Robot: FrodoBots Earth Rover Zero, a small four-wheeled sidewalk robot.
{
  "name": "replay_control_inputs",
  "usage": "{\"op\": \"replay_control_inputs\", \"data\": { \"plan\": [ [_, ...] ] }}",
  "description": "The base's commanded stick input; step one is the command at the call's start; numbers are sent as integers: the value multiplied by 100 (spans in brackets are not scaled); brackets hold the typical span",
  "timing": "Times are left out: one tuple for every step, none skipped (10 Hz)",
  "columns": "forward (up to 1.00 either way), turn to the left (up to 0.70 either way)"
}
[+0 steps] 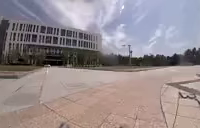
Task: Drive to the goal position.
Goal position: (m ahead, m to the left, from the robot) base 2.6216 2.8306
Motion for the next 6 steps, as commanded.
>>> {"op": "replay_control_inputs", "data": {
  "plan": [
    [70, 0],
    [70, 0],
    [70, 0],
    [70, 0],
    [70, 0],
    [70, 0]
  ]
}}
